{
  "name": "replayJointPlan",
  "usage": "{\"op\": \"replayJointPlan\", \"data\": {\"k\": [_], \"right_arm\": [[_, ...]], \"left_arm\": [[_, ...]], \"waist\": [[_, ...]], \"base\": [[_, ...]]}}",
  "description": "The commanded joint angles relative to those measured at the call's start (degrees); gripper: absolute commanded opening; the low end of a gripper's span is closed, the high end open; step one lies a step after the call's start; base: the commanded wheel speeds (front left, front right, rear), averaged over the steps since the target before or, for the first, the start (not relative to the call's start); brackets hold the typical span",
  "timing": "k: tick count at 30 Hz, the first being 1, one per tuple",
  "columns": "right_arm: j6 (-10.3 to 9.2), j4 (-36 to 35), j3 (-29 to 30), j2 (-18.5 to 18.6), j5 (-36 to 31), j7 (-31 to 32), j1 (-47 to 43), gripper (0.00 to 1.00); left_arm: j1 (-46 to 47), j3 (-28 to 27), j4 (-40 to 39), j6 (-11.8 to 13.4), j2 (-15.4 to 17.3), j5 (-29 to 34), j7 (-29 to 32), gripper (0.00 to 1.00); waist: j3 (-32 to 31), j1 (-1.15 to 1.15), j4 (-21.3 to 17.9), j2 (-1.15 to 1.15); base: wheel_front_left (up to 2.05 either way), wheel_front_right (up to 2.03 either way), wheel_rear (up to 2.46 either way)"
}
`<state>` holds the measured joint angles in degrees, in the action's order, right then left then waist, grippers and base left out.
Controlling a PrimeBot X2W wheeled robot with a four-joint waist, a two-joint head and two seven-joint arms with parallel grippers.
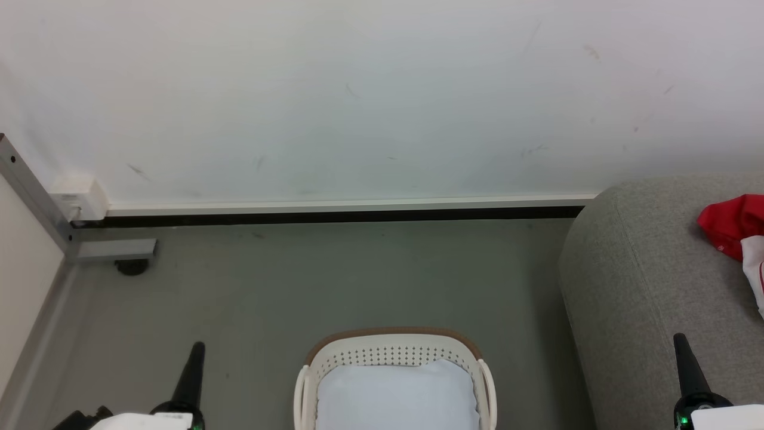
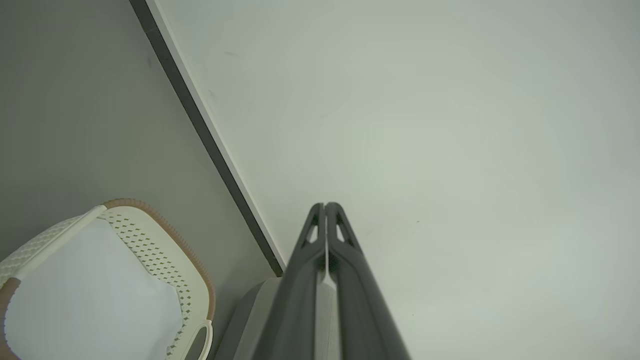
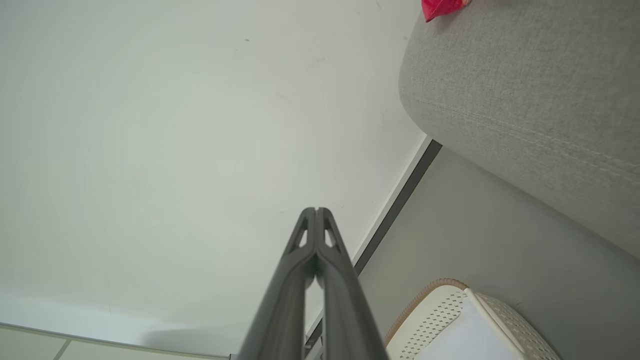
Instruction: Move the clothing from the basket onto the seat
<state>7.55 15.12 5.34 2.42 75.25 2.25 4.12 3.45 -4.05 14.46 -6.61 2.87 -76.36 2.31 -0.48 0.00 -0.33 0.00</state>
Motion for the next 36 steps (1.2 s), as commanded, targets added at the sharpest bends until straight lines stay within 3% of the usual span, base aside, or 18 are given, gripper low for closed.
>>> {"op": "replayJointPlan", "data": {"k": [1,36], "right_arm": [[-0.08,-0.47,0.22,0.56,1.40,0.34,0.93,0.00],[-0.12,-1.25,1.29,0.65,16.86,4.23,2.40,0.00]], "left_arm": [[0.92,-0.41,-0.41,-0.41,0.19,-1.29,0.35,0.00],[3.04,-2.62,-0.47,-1.04,0.06,-15.75,4.30,0.00]], "waist": [[0.02,0.00,0.01,0.00],[0.63,0.00,0.31,0.00]], "base": [[0.00,0.00,0.00],[0.00,0.00,0.00]]}}
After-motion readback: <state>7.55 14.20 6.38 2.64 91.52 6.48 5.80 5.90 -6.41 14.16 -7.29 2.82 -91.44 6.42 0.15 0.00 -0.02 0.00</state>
